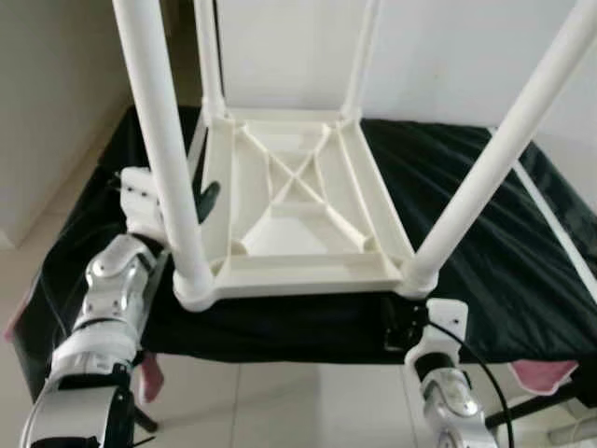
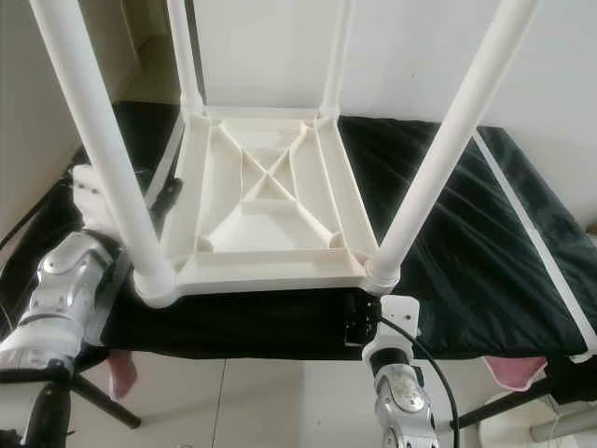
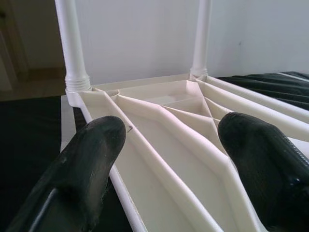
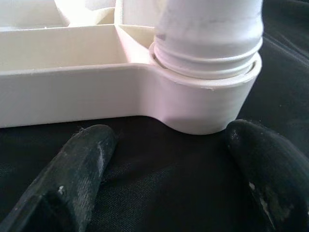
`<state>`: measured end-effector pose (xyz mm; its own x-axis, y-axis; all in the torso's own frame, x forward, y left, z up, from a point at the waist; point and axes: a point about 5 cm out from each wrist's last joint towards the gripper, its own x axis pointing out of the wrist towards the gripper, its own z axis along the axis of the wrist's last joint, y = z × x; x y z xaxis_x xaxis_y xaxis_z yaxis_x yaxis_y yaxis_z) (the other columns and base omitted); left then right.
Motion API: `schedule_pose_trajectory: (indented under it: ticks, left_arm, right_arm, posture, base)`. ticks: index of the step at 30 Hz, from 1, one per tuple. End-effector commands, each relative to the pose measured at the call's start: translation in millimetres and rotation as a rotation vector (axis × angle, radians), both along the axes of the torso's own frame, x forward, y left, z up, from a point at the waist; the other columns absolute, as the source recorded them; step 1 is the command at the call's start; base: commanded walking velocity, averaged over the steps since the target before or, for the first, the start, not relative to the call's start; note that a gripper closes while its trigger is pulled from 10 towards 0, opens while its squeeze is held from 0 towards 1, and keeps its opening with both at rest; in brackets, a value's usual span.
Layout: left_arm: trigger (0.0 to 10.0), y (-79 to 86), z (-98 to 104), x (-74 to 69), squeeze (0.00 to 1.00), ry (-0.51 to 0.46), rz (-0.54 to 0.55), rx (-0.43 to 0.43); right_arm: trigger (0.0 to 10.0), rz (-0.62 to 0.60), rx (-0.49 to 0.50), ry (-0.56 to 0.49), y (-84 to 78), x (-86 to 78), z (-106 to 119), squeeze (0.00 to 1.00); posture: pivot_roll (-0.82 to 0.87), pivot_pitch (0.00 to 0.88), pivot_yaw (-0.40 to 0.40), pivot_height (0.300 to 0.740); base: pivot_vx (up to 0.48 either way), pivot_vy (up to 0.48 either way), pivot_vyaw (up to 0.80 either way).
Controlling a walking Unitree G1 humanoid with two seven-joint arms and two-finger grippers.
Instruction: Building children table
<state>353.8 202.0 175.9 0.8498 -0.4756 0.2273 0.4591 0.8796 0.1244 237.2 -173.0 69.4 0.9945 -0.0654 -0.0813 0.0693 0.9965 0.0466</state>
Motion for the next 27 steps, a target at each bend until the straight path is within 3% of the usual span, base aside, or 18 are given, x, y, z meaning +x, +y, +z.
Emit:
schedule_pose_trajectory:
  ticks: [1,8,11,14,17,18,20,27]
  left_arm:
    - [10.0,-18.7,-5,-8.4,0.00,0.014,-0.257,0.058]
    - [10.0,-29.6,-3,-17.0,0.00,0.011,-0.338,0.035]
    - [10.0,-39.5,-8,-26.9,0.00,0.034,-0.411,0.049]
    - [10.0,-51.6,-20,-44.9,0.00,0.078,-0.514,0.065]
    - [10.0,-54.0,-21,-49.4,0.00,0.091,-0.535,0.063]
    - [10.0,-59.7,-29,-63.9,0.00,0.127,-0.596,0.085]
    - [10.0,-63.4,-32,-72.3,0.00,0.146,-0.632,0.088]
    - [10.0,-91.4,-37,-103.1,0.00,0.201,-0.767,0.052]
  right_arm:
    - [10.0,-0.035,-0.012,0.058,-6.7,-6.3,-10,0.00]
    - [10.0,-0.058,-0.019,0.031,-10.1,-2.0,-5,0.00]
    - [10.0,-0.073,-0.013,0.013,-10.6,4.1,-1,0.00]
    - [10.0,-0.083,0.000,-0.005,-9.4,10.9,3,0.00]
    - [10.0,-0.082,0.003,-0.010,-8.9,11.7,4,0.00]
    - [10.0,-0.082,0.001,-0.015,-8.9,14.3,6,0.00]
    - [10.0,-0.083,0.002,-0.016,-10.3,17.5,7,0.00]
    - [10.0,-0.046,0.006,-0.030,-14.1,38.3,14,0.00]
  posture:
    - [-0.02,0.026,-0.038,0.740]
    - [-0.02,0.023,-0.036,0.740]
    - [-0.02,0.022,-0.036,0.740]
    - [-0.02,0.022,-0.037,0.740]
    - [-0.02,0.020,-0.039,0.740]
    - [-0.01,0.022,-0.044,0.740]
    - [-0.01,0.022,-0.047,0.740]
    - [0.00,0.022,-0.050,0.740]
  base:
    - [0.000,0.000,0.00]
    - [0.000,0.000,0.00]
    - [0.000,0.000,0.00]
    - [0.000,0.000,0.00]
    - [0.000,0.000,0.00]
    - [0.000,0.000,0.00]
    - [0.000,0.000,0.00]
    - [0.000,0.000,0.00]
